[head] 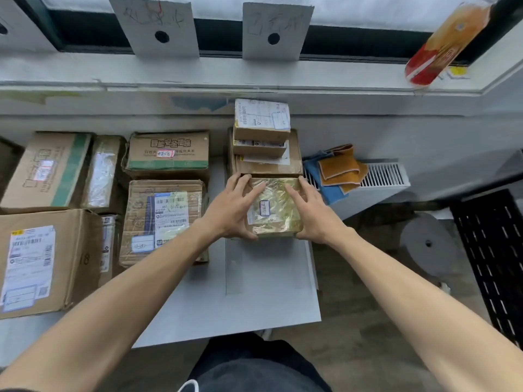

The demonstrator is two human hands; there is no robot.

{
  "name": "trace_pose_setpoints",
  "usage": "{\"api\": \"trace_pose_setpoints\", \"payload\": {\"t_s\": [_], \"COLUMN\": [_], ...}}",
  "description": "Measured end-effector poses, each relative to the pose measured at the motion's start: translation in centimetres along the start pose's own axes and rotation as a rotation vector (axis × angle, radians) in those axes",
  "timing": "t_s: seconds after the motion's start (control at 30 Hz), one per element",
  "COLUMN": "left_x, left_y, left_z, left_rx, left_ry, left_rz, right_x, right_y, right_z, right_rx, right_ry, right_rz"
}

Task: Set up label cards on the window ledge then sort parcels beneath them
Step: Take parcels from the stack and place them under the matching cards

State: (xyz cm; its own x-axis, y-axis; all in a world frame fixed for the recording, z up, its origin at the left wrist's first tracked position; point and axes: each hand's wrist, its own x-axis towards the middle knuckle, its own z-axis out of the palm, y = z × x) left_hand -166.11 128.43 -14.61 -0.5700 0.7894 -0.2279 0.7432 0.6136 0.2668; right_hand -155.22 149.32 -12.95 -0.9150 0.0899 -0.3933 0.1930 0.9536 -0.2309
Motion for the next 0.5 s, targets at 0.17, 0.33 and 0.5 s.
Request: {"api": "trace_pose_setpoints", "payload": {"t_s": [0.17, 0.33, 0.5], "left_x": [-0.4, -0.4, -0.6], "left_y": [0.2, 0.1, -0.7], "left_z": [1.3, 1.3, 1.8], "left_rx": [-0.011, -0.028, -0.073], "left_ry": [0.073, 0.060, -0.021], "left_rz": [0.034, 0.038, 0.001], "right_x": [0.2, 0.0, 0.5], "right_y": [0.9, 1.5, 0.9], "right_z": [0.9, 0.8, 1.2], "right_rx": [-0.003, -0.024, -0.024], "right_ry": [0.011, 0.000, -0.014], "right_rz": [-0.015, -0.066, -0.065]}}
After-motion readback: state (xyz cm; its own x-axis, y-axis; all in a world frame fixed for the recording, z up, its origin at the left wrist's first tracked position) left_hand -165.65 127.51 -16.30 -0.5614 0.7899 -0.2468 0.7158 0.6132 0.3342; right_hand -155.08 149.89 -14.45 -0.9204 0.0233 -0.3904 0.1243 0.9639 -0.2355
